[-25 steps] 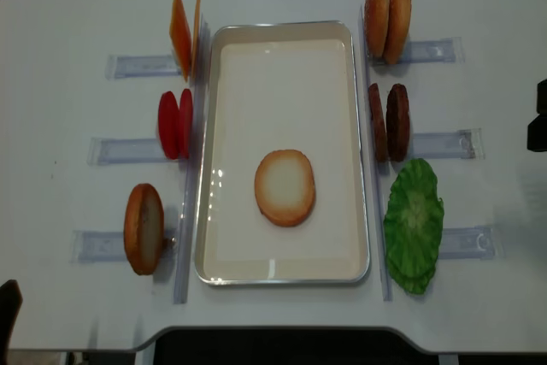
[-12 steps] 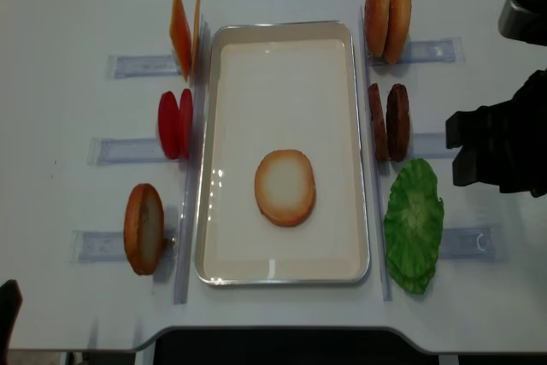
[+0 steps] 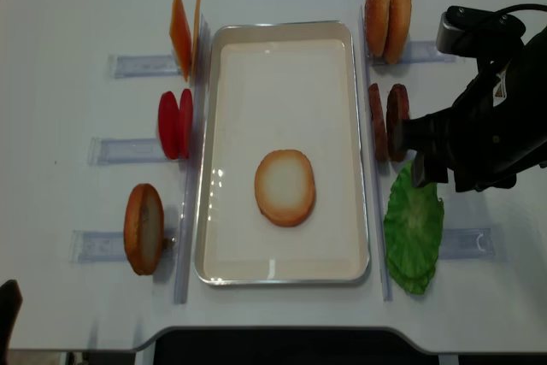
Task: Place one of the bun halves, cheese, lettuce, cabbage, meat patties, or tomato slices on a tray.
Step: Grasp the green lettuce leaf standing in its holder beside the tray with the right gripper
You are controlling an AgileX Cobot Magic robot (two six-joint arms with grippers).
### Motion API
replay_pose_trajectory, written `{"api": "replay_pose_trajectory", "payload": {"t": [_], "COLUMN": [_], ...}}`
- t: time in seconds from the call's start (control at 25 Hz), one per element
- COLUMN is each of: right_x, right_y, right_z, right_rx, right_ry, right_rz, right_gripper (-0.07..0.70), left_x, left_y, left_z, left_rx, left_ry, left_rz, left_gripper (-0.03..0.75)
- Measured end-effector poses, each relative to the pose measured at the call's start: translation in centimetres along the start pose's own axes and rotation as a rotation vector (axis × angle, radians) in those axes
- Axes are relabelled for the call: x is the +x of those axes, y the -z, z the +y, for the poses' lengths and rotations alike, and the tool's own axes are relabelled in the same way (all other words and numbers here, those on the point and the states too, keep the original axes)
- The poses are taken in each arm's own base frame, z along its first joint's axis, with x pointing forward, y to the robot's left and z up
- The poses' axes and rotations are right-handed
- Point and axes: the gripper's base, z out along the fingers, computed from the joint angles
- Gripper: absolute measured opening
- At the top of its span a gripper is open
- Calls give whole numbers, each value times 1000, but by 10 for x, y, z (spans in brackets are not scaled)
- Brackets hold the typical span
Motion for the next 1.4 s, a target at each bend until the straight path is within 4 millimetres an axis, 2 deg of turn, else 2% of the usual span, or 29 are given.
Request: {"api": "replay_pose_trajectory", "payload": {"t": [0.4, 1.4], "right_x": [-6, 3], "right_y": [-12, -15], "right_z": [1, 7], "right_rx": [23, 29], "right_ry": [4, 13], "right_rz": [19, 60], "right_gripper": [399, 391], "left_x": [0, 0], "left_y": [0, 0], "left_z": [0, 0], "left_rx": [0, 0], "left_ry": [0, 0], "left_rz": [0, 0], "left_gripper": [535, 535]}}
